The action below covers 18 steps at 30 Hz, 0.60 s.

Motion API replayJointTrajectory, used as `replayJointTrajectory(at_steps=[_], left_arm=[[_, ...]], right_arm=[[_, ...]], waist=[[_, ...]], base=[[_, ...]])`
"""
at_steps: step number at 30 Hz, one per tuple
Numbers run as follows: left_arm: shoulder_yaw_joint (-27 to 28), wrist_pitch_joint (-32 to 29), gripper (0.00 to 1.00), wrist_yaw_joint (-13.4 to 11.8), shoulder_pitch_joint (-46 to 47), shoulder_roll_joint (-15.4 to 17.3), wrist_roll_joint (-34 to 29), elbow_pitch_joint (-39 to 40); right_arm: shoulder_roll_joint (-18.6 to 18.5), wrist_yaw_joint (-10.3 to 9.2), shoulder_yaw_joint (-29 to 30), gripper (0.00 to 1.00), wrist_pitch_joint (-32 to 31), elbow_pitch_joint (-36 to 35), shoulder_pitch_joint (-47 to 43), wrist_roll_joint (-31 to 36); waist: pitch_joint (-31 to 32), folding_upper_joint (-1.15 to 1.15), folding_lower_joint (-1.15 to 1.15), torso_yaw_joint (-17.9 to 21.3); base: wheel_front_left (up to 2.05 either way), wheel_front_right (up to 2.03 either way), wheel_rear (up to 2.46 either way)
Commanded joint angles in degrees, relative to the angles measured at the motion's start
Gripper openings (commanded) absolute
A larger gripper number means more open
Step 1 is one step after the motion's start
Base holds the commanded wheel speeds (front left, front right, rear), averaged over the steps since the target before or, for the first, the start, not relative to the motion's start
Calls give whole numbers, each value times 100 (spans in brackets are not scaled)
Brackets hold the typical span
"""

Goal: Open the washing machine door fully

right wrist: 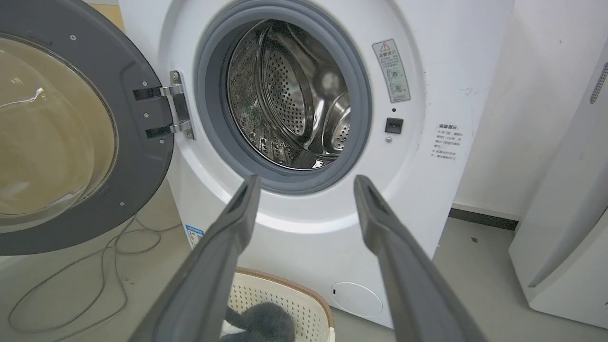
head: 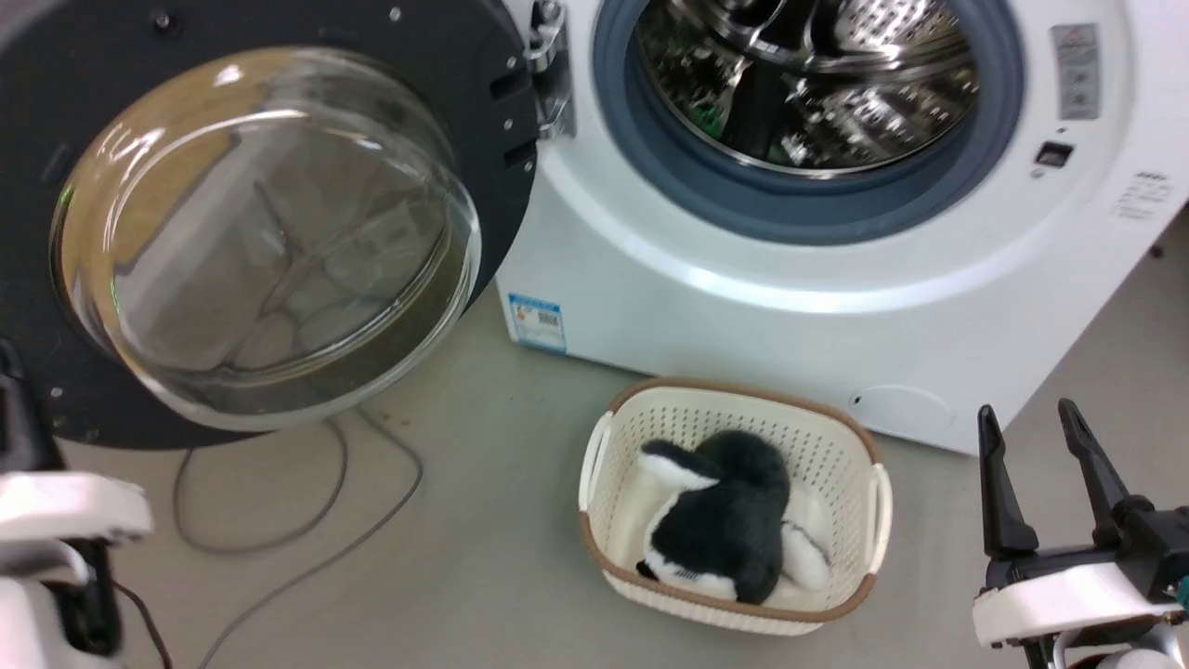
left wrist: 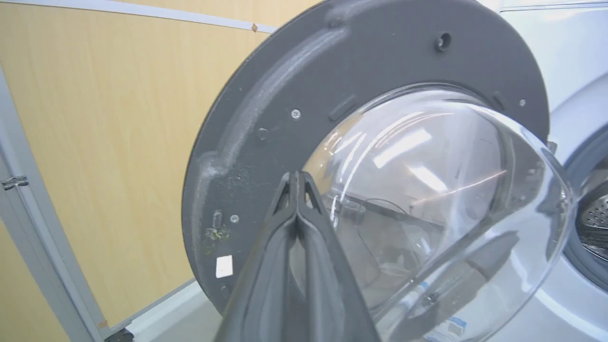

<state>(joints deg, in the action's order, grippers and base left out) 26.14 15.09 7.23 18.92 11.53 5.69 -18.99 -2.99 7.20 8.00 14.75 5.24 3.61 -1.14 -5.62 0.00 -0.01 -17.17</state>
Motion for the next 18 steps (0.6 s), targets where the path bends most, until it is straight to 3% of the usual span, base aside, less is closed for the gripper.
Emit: replayJointTrajectory(at_steps=[1,13,14,15,18], left_arm=[[-47,-9,0,22,-139,-48,-54,88],[-888,-9,0,15,-1308,-698,-382,1218],[-942,-9,24,-10,-1366,-725,-394,1275],[-1004,-9,100,-36,-1422,-747,-415,1341],[-1204,-9,100,-50,-1574,-793,-412,1417]], right_arm=[[12,29,-4,100,25,-12,-97,-28],[12,29,-5,100,25,-41,-443,-183],[12,29,-13,100,25,-48,-464,-189],[12,29,-23,100,25,-55,-480,-195],[12,29,-48,100,25,-72,-516,-205]], waist=[[104,0,1,81],[521,0,1,426],[536,0,1,461],[549,0,1,501],[588,0,1,625]], base=[[0,0,0],[0,0,0],[0,0,0],[0,0,0],[0,0,0]])
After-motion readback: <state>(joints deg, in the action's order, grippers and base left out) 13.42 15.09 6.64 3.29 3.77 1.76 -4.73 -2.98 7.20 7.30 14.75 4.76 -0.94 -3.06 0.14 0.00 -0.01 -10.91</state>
